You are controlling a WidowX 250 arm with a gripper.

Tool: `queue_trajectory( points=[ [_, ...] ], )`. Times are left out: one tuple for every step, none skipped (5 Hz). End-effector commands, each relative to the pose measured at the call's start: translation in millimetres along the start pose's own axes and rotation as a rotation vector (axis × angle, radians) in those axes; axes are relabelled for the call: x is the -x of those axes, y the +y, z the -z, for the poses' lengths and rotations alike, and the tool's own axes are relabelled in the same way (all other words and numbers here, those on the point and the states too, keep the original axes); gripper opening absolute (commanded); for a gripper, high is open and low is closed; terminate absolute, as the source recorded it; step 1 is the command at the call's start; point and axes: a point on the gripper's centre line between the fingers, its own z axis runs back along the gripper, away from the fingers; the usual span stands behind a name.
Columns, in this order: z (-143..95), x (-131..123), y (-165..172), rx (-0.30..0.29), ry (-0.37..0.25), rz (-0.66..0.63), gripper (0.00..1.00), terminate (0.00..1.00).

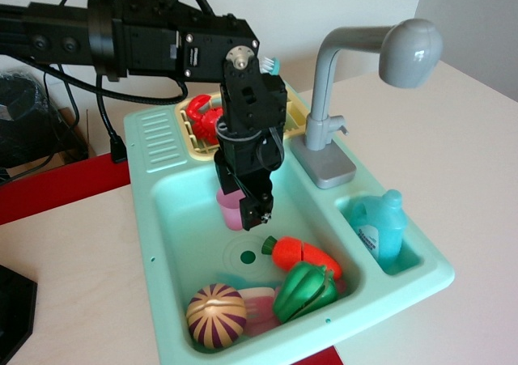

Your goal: Put cup from sink to drying rack

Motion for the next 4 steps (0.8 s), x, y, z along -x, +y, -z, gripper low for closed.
queue_trajectory(
  points=[
    [0.0,0.0,0.0,0.000,0.000,0.000,1.00,0.00],
    [6.1,-2.9,1.9,-0.030,-0.003,-0.028,1.00,0.00],
    [11.8,-4.9,3.1,-0.031,0.009,-0.045,1.00,0.00],
    [20.3,-5.6,4.5,-0.040,0.017,-0.063,1.00,0.00]
  ],
)
